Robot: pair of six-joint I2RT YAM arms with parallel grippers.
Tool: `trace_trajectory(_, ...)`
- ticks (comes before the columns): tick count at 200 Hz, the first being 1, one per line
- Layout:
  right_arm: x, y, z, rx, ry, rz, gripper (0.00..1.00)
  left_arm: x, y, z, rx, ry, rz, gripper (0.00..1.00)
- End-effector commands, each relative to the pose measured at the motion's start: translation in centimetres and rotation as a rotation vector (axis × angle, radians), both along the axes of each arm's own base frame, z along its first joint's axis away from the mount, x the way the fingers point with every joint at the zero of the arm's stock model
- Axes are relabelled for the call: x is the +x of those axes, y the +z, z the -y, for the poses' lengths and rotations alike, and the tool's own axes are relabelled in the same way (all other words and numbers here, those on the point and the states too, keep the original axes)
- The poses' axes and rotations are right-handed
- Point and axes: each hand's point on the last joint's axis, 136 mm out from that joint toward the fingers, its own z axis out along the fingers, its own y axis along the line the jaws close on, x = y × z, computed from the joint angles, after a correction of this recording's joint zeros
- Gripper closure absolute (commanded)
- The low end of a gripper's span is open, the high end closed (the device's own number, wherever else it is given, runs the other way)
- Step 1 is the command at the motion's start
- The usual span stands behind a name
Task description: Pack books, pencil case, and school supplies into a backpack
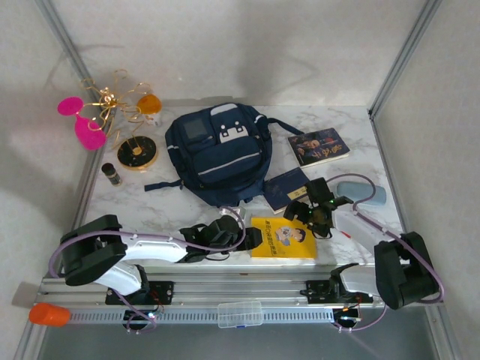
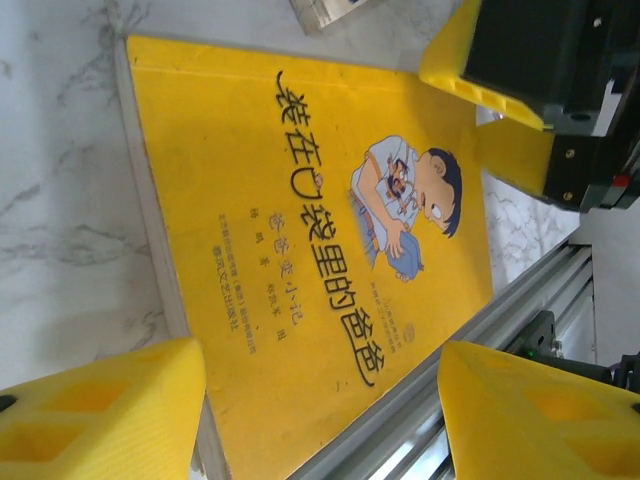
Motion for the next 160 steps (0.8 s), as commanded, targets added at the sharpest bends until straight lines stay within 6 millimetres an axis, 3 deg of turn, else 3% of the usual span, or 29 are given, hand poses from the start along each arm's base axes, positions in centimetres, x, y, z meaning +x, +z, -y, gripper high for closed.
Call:
trace_trajectory(1,3.3,2.0,-5.7,0.182,0.099,0.101,0.01,-0.4,-0.9,-1.1,-0.012,0.07,-0.022,0.38)
trace_trajectory(52,7.1,3.8,-10.4,0.258,0.184,0.155,0.01,-2.4,-1.5,-0.6,-0.042,0.051,-0.058,0.38)
trace_trajectory(84,8.8,3.9,-11.3,0.252,0.187,0.162,0.01,-2.7,-1.3,0.4,-0.055,0.038,-0.064,0.38)
trace_trajectory(110,10.2,5.4,-12.7,0.286,0.225,0.205,0.01,-2.8,-1.4,1.0,-0.058,0.034,-0.071,0.38)
trace_trajectory(135,11.4,6.4,-12.2,0.239,0.235,0.238,0.01,-2.8,-1.3,1.5,-0.06,0.028,-0.072,0.38)
trace_trajectory(160,11.3,5.9,-10.0,0.203,0.21,0.213,0.01,-2.4,-1.0,0.8,-0.043,0.057,-0.053,0.38)
